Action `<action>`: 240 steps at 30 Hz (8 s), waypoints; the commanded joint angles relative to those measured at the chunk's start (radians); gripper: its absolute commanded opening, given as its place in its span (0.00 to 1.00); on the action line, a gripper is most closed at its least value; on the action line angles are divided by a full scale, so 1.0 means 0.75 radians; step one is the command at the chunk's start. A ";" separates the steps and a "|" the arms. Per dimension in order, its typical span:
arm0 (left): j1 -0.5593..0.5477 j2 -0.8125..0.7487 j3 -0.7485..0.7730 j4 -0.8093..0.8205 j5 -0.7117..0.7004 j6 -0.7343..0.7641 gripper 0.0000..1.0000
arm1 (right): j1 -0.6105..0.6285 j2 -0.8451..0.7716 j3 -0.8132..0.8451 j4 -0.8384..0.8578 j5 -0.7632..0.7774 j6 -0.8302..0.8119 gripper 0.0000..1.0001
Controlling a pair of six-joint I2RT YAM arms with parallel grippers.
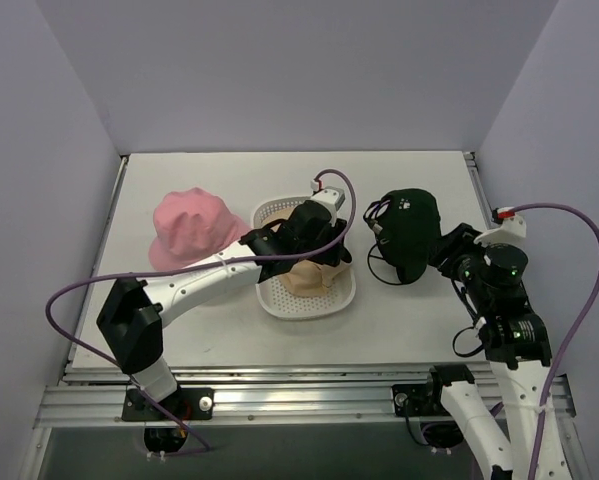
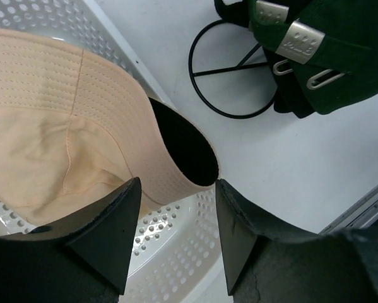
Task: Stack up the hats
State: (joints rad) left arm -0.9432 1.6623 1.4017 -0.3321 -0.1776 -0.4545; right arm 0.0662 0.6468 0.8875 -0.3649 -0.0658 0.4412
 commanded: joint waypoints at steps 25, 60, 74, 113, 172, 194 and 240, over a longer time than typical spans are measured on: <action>-0.019 -0.009 0.142 -0.009 -0.115 -0.042 0.02 | 0.006 -0.016 0.040 0.173 -0.415 -0.116 0.56; 0.006 -0.331 0.227 -0.206 -0.277 0.011 0.02 | 0.689 0.494 -0.015 0.836 -0.638 -0.629 0.66; 0.006 -0.316 0.305 -0.204 -0.326 -0.010 0.02 | 0.795 0.545 -0.144 0.953 -0.487 -0.521 0.55; 0.329 -1.126 -0.286 -0.279 0.437 0.048 0.60 | 0.808 0.537 0.404 0.695 -0.886 -0.196 0.00; 0.376 -0.662 0.676 -0.414 -1.054 0.798 0.02 | 0.873 1.584 1.250 1.920 -1.043 0.381 0.00; 0.773 -0.658 0.326 -0.668 -0.606 0.528 0.02 | 0.865 1.942 0.956 2.302 -1.060 0.641 0.00; 0.984 -0.625 0.199 -0.821 -0.580 0.336 0.02 | 0.885 2.079 1.304 1.475 -1.029 0.226 0.00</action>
State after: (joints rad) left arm -0.2470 1.2381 1.5551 -0.9775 -0.6109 -0.1764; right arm 0.7910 2.2948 1.9366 0.8185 -0.8196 0.6720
